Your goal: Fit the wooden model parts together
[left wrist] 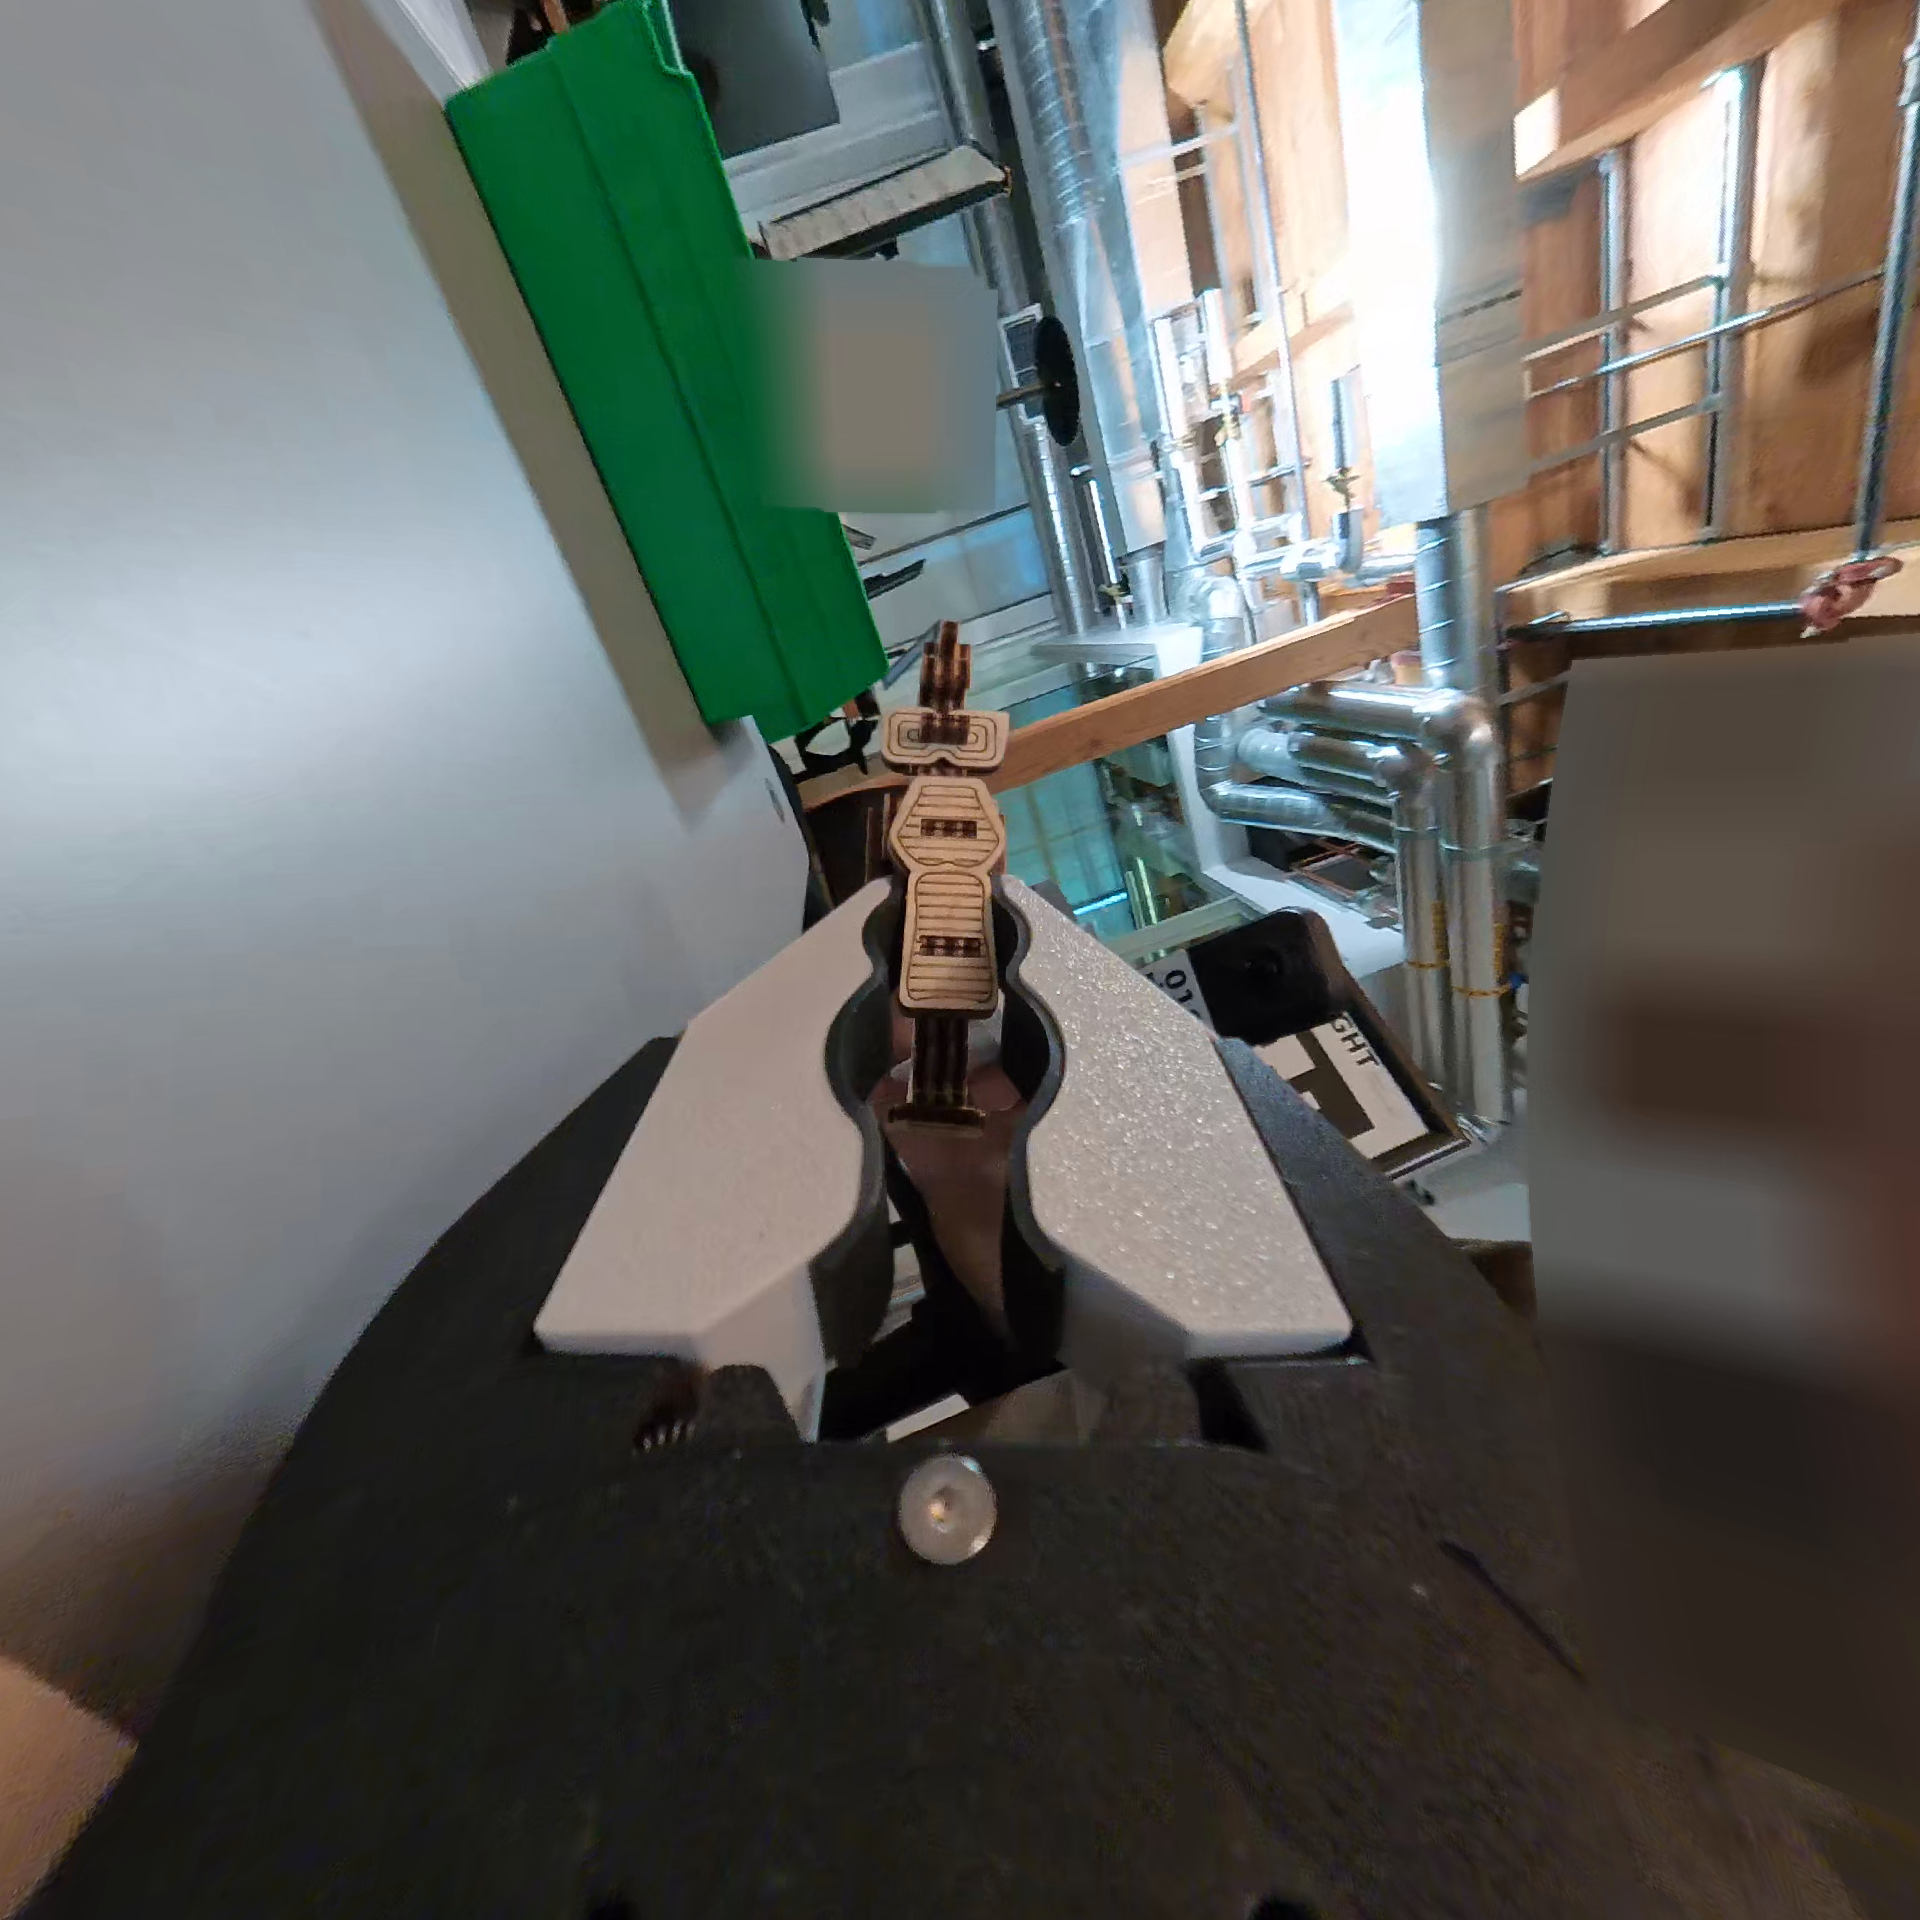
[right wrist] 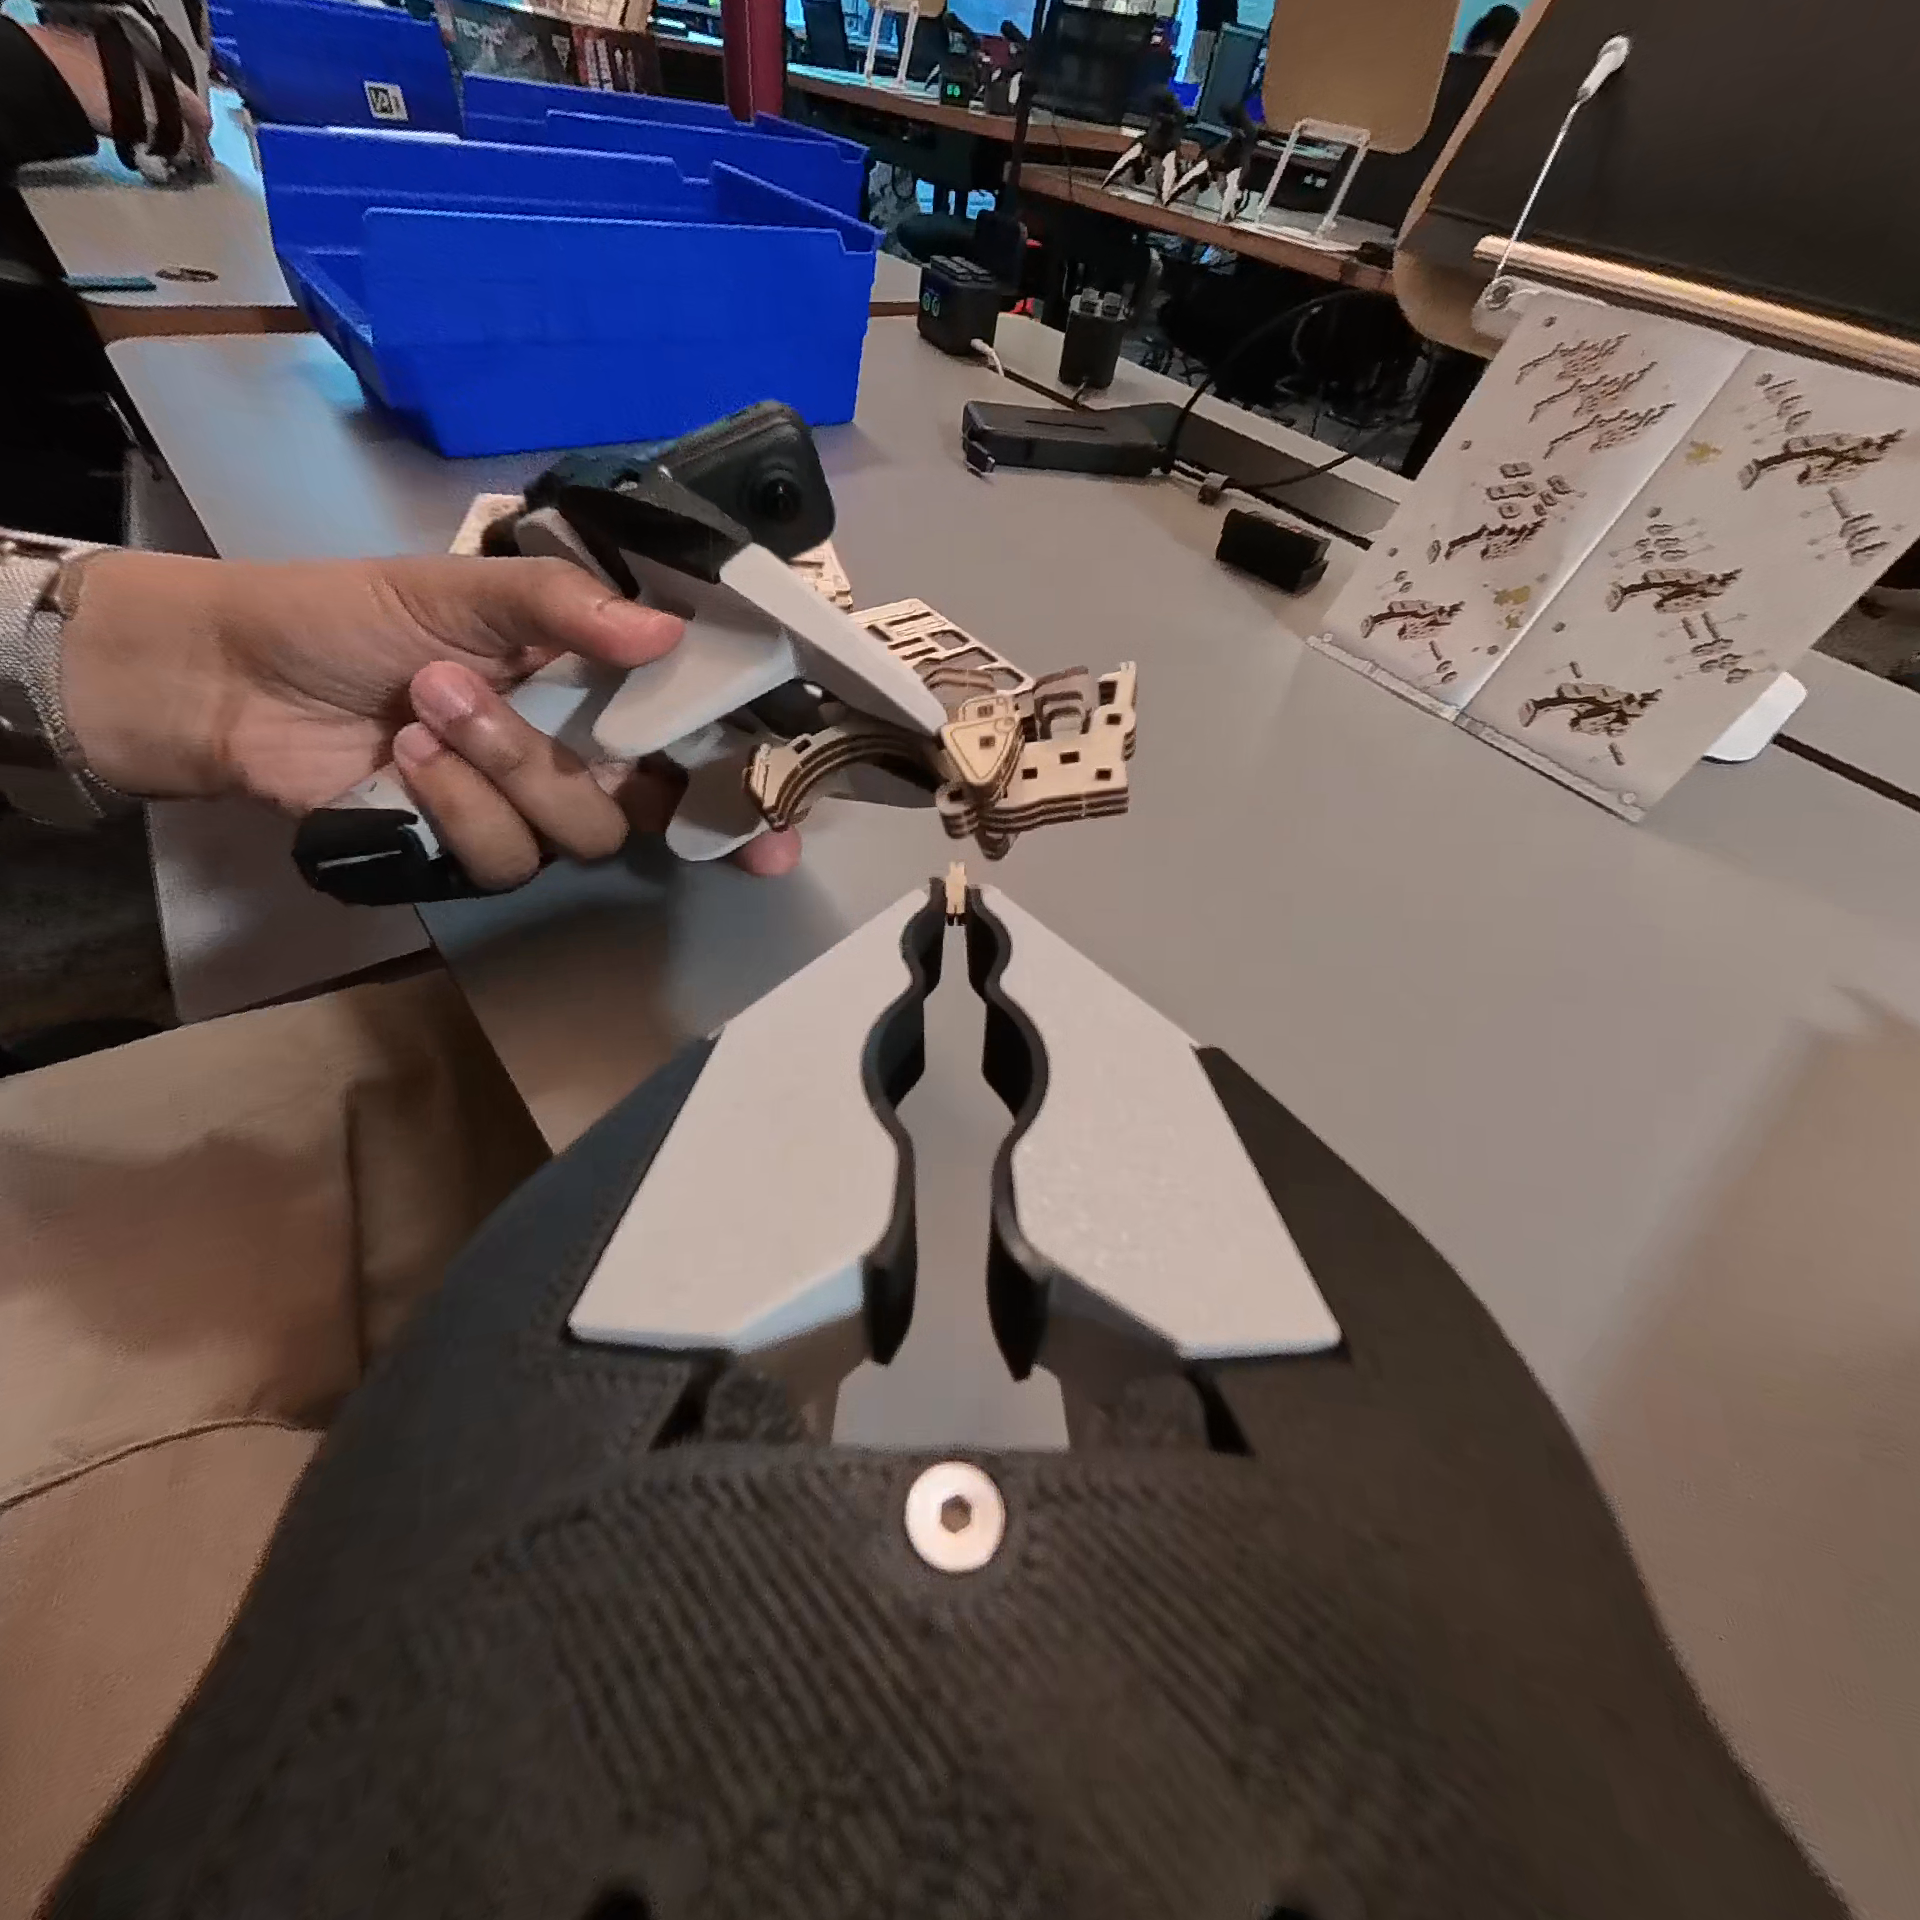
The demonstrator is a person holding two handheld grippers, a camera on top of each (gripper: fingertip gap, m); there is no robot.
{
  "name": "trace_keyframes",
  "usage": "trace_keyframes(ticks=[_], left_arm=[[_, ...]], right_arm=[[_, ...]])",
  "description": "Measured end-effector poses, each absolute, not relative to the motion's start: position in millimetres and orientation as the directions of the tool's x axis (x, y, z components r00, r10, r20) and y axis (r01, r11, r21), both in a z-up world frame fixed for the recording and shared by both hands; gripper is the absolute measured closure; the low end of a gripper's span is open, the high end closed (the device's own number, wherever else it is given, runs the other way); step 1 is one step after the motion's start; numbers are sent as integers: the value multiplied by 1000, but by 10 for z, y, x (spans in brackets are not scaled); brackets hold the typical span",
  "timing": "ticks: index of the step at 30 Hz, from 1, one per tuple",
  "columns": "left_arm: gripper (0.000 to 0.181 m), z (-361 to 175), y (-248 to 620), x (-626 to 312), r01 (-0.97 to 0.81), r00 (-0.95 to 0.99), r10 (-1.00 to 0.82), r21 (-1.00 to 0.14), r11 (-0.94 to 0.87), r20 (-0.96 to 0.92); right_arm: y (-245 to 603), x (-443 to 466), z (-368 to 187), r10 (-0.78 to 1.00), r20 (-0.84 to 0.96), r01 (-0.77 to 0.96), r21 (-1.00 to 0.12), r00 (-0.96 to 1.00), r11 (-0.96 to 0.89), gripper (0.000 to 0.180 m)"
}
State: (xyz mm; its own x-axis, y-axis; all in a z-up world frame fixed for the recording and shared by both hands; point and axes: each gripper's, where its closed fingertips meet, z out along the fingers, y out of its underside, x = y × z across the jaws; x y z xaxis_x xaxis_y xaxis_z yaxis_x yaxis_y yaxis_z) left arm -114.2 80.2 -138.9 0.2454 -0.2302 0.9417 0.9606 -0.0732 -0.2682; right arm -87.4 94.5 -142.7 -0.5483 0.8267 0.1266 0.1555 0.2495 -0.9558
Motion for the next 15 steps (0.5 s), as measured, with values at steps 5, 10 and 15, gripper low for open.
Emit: trace_keyframes(ticks=[5, 10, 15], left_arm=[[169, -1273, 828, -1111, 972, 176, -328, -217, -93, 928], [169, -1179, 797, -1113, 977, 144, -395, -194, -91, 907], [169, -1121, 753, -1126, 972, 175, -415, -224, -74, 893]], right_arm=[[1004, -836, -1391, 840, 114, 150, -962, -531, 226, 178], [1013, -835, -1392, 841, 109, 153, -963, -530, 221, 178], [994, -836, -1379, 838, 107, 147, -965, -535, 216, 178]])
